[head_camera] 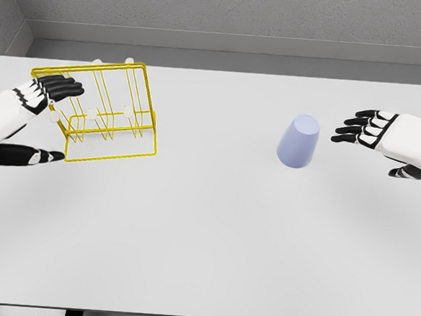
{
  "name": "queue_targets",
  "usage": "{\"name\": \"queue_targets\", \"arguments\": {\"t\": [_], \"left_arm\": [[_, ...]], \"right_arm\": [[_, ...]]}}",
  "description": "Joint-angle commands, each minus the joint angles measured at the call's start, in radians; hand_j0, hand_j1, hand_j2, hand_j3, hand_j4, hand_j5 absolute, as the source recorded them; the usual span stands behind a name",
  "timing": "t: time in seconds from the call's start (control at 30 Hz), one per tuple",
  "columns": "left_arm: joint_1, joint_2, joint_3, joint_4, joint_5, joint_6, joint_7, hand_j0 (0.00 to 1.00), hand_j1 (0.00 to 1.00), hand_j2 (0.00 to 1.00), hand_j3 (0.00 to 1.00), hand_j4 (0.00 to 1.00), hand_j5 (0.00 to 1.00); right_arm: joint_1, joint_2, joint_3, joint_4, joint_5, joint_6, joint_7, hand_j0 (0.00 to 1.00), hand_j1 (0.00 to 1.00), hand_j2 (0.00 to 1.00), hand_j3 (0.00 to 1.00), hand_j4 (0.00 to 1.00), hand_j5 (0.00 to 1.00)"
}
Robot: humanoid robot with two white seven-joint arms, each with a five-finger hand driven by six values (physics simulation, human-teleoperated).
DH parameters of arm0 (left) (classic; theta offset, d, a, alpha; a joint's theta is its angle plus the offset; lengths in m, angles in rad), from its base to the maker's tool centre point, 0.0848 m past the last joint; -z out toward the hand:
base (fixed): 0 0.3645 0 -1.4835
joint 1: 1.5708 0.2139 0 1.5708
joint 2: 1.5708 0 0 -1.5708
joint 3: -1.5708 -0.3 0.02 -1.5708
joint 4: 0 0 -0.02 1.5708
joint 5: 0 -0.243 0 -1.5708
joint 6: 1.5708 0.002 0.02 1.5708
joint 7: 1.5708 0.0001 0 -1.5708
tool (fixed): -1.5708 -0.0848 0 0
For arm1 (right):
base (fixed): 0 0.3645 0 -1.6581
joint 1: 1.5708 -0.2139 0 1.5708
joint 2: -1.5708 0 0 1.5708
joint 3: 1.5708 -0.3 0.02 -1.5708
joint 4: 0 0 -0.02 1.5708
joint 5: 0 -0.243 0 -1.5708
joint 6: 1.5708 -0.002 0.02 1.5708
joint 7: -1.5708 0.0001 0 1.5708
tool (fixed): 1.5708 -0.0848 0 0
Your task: Place the cup on the cup holder with both arms
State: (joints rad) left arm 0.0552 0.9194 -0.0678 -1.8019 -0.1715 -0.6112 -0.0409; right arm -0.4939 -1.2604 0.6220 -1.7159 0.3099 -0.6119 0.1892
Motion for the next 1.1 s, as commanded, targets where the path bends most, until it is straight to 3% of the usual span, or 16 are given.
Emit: {"name": "queue_targets", "arguments": {"t": [0.0, 0.17, 0.23, 0.33, 0.4, 0.53, 0.7, 0.77, 0.8, 0.87, 1.0, 1.07], "left_arm": [[0.0, -0.013, -0.009, -0.001, -0.033, 0.0, 0.001, 1.0, 1.0, 1.0, 1.0, 1.0, 1.0], [-0.018, -0.013, -0.006, 0.001, -0.028, 0.0, 0.003, 1.0, 1.0, 1.0, 1.0, 1.0, 1.0], [-0.02, -0.013, -0.003, 0.001, -0.026, 0.0, 0.003, 1.0, 1.0, 1.0, 1.0, 1.0, 1.0], [-0.018, -0.014, -0.003, 0.001, -0.026, 0.0, 0.003, 1.0, 1.0, 1.0, 1.0, 1.0, 1.0], [-0.018, -0.031, -0.004, 0.001, -0.028, 0.0, 0.003, 1.0, 1.0, 1.0, 1.0, 1.0, 1.0], [-0.023, -0.05, 0.003, 0.001, -0.026, 0.0, 0.004, 1.0, 1.0, 1.0, 1.0, 1.0, 1.0], [-0.034, -0.134, -0.02, 0.001, -0.025, 0.0, 0.012, 1.0, 1.0, 1.0, 1.0, 1.0, 1.0], [-0.051, -0.177, -0.07, 0.001, -0.025, 0.0, 0.012, 1.0, 1.0, 1.0, 1.0, 1.0, 1.0], [-0.058, -0.221, -0.113, 0.001, -0.026, 0.0, 0.012, 1.0, 1.0, 1.0, 1.0, 1.0, 1.0], [-0.083, -0.241, -0.159, 0.001, -0.026, 0.0, 0.012, 1.0, 1.0, 1.0, 1.0, 1.0, 1.0], [-0.077, -0.243, -0.202, 0.001, -0.019, 0.0, 0.012, 1.0, 1.0, 1.0, 1.0, 1.0, 1.0], [-0.072, -0.229, -0.231, 0.001, 0.018, 0.0, 0.012, 1.0, 1.0, 1.0, 1.0, 1.0, 1.0]], "right_arm": [[0.0, -0.002, -0.001, -0.001, -0.006, 0.001, 0.0, 1.0, 1.0, 1.0, 1.0, 1.0, 1.0], [-0.006, -0.005, -0.007, -0.001, -0.02, 0.001, -0.014, 1.0, 1.0, 1.0, 1.0, 1.0, 1.0], [-0.04, -0.01, -0.012, 0.042, -0.026, 0.001, 0.004, 1.0, 1.0, 1.0, 1.0, 1.0, 1.0], [-0.086, -0.002, -0.012, 0.03, -0.018, 0.001, 0.039, 1.0, 1.0, 1.0, 1.0, 1.0, 1.0], [-0.149, 0.036, -0.01, 0.024, -0.041, 0.001, 0.205, 1.0, 1.0, 1.0, 1.0, 1.0, 1.0], [-0.216, 0.128, -0.004, 0.013, -0.063, 0.001, 0.403, 1.0, 1.0, 1.0, 1.0, 1.0, 1.0], [-0.305, 0.242, 0.004, 0.016, -0.051, 0.001, 0.422, 1.0, 1.0, 1.0, 1.0, 1.0, 1.0], [-0.328, 0.262, 0.011, 0.018, -0.045, 0.001, 0.422, 1.0, 1.0, 1.0, 1.0, 1.0, 1.0], [-0.373, 0.288, 0.059, 0.025, -0.025, 0.001, 0.422, 1.0, 1.0, 1.0, 1.0, 1.0, 1.0], [-0.403, 0.314, 0.107, 0.053, -0.012, 0.001, 0.422, 1.0, 1.0, 1.0, 1.0, 1.0, 1.0], [-0.465, 0.401, 0.208, 0.228, -0.008, 0.001, 0.422, 1.0, 1.0, 1.0, 1.0, 1.0, 1.0], [-0.466, 0.401, 0.219, 0.26, -0.008, 0.001, 0.422, 1.0, 1.0, 1.0, 1.0, 1.0, 1.0]]}}
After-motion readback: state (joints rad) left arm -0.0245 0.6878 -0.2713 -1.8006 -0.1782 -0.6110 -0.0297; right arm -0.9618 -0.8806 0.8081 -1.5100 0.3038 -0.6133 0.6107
